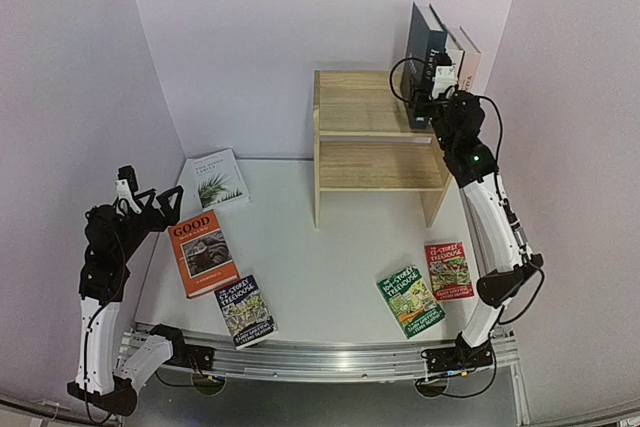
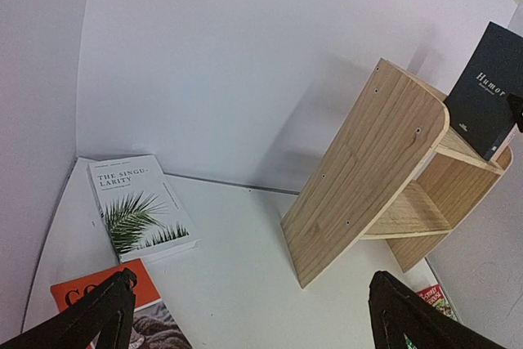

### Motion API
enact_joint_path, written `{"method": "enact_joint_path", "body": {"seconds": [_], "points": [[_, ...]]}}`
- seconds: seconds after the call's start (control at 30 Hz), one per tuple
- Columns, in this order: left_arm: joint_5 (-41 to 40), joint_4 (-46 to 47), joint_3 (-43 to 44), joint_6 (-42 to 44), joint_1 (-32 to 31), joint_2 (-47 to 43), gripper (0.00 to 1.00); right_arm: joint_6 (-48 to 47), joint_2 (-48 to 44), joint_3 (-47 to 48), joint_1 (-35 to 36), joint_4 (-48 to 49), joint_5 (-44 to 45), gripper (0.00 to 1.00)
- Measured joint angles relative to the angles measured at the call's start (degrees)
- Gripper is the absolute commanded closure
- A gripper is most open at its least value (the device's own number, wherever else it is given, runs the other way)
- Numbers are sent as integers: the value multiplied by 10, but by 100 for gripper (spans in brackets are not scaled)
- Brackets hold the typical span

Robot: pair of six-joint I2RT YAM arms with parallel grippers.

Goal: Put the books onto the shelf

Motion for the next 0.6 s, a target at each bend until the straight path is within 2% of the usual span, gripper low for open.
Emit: {"method": "enact_joint_path", "body": {"seconds": [0.17,0.33,0.5,0.6], "points": [[5,0,-2,0,0,0,0,15,-48,-50,0,7,-3,38],[7,0,-5,-1,0,0,0,28,-86,-101,0,25,6,52],[9,0,-6,-3,0,0,0,42,-88,-115,0,33,10,61],[9,0,-6,-3,0,0,0,46,-88,-115,0,40,17,63]]}}
